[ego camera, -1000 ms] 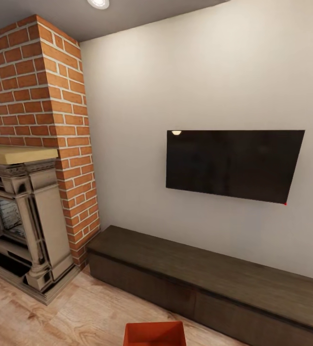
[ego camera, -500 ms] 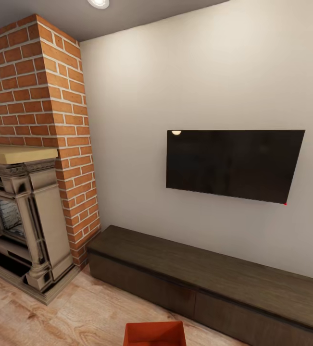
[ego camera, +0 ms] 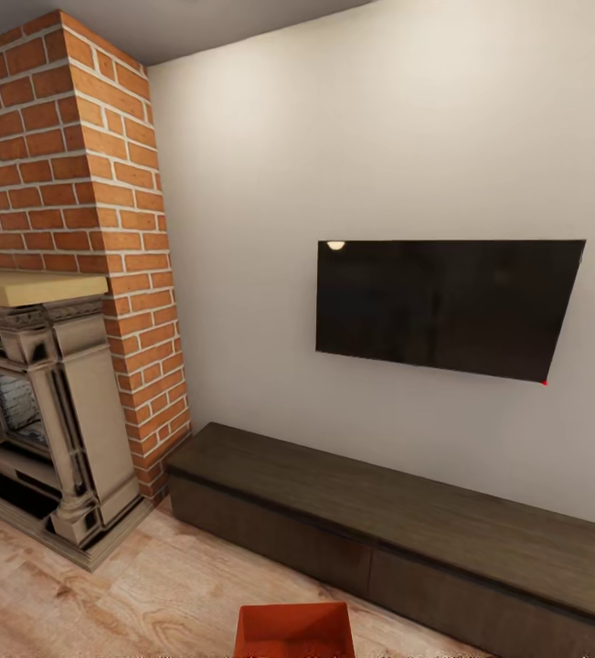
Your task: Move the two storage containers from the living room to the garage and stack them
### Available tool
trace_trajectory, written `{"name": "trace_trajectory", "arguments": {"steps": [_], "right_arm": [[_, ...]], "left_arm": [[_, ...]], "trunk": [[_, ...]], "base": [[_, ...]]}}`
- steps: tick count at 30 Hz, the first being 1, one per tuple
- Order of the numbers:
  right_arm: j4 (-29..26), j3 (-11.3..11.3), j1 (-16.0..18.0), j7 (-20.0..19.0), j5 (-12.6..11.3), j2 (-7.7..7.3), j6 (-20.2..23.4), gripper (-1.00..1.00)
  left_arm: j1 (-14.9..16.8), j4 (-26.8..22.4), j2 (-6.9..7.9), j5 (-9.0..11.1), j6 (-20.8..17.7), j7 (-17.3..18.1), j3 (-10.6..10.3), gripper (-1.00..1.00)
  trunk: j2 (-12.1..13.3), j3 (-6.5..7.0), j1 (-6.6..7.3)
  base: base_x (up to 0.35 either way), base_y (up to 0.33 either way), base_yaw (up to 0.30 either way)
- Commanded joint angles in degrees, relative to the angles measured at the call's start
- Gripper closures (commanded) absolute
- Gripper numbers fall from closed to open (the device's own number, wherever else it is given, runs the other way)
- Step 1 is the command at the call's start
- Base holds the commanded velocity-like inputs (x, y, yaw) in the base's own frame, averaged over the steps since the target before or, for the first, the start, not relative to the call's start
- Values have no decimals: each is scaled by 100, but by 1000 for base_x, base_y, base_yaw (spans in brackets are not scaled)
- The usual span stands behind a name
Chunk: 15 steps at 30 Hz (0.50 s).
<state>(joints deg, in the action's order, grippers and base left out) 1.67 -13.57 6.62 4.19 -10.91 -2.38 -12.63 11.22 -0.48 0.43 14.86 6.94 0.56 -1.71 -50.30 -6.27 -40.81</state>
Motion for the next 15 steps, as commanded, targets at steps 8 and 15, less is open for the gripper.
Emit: {"name": "trace_trajectory", "arguments": {"steps": [8, 15], "right_arm": [[18, -66, 10, -5, -52, 1, -30, -100], [18, -87, 11, 3, -44, 13, -29, -100]], "left_arm": [[5, 4, 1, 35, 18, 6, -27, -100], [7, 4, 1, 35, 18, 6, -26, -100]], "trunk": [[-7, -82, -1], [-7, -147, -1]], "base": [[0, 0, 0], [0, 0, 0]]}}
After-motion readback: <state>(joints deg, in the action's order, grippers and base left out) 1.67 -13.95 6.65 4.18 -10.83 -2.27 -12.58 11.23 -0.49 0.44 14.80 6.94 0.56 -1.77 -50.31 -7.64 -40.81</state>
